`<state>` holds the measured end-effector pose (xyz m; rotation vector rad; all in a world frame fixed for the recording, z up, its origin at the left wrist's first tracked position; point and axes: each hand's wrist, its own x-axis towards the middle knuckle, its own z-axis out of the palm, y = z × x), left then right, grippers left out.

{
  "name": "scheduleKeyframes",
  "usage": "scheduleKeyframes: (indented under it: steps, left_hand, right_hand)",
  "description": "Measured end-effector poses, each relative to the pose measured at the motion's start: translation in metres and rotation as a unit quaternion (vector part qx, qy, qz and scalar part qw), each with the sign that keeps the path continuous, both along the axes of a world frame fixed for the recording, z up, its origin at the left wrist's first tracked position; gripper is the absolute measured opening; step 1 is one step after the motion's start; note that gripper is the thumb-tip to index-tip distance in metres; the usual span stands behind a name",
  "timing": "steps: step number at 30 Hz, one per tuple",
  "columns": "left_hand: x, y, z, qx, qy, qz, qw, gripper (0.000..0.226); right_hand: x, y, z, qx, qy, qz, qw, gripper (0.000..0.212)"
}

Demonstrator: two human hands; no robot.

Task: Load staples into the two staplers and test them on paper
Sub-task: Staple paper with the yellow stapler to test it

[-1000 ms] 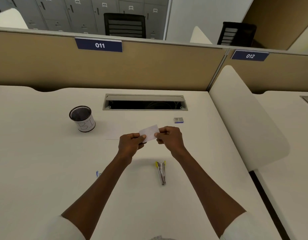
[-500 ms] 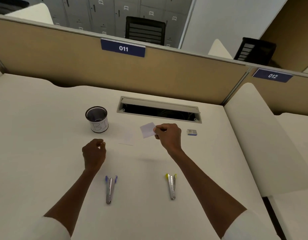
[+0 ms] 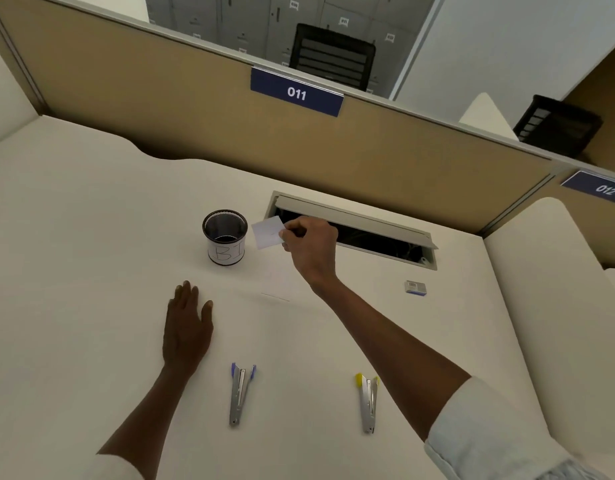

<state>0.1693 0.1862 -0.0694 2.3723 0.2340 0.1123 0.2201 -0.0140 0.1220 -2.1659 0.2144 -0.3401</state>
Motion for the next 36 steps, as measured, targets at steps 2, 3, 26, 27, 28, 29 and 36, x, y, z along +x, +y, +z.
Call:
scheduleKeyframes:
  steps: [2, 3, 26, 27, 28, 29, 36]
  left_hand:
    - [0.002, -0.005, 0.007, -0.053, 0.007, 0.043, 0.998, 0.050]
    - [0.004, -0.009, 0.013, -0.086, 0.003, 0.068, 0.994, 0.048]
    - [-0.036, -0.121, 0.167, -0.438, -0.053, 0.033, 0.897, 0.026]
    - [-0.038, -0.123, 0.169, -0.436, -0.052, 0.030, 0.898, 0.025]
    - [-0.041, -0.124, 0.170, -0.434, -0.051, 0.026, 0.899, 0.024]
    - [-0.044, -0.126, 0.172, -0.433, -0.051, 0.023, 0.900, 0.022]
    - [-0.060, -0.134, 0.187, -0.435, -0.041, -0.023, 0.899, 0.023]
  right_hand:
    - [0.001, 0.005, -0.004, 0.019, 0.014, -0.002, 1.000, 0.004]
    - [-0.001, 0.006, -0.007, 0.032, 0.022, -0.005, 0.999, 0.004]
    - [-0.115, -0.074, 0.019, 0.155, -0.025, 0.010, 0.988, 0.039]
    - [-0.119, -0.078, 0.020, 0.126, -0.031, 0.025, 0.991, 0.041]
    - [-0.124, -0.082, 0.021, 0.087, -0.038, 0.041, 0.995, 0.042]
    - [-0.129, -0.086, 0.022, 0.049, -0.046, 0.056, 0.996, 0.041]
    - [-0.152, -0.103, 0.027, -0.087, -0.166, 0.054, 0.981, 0.027]
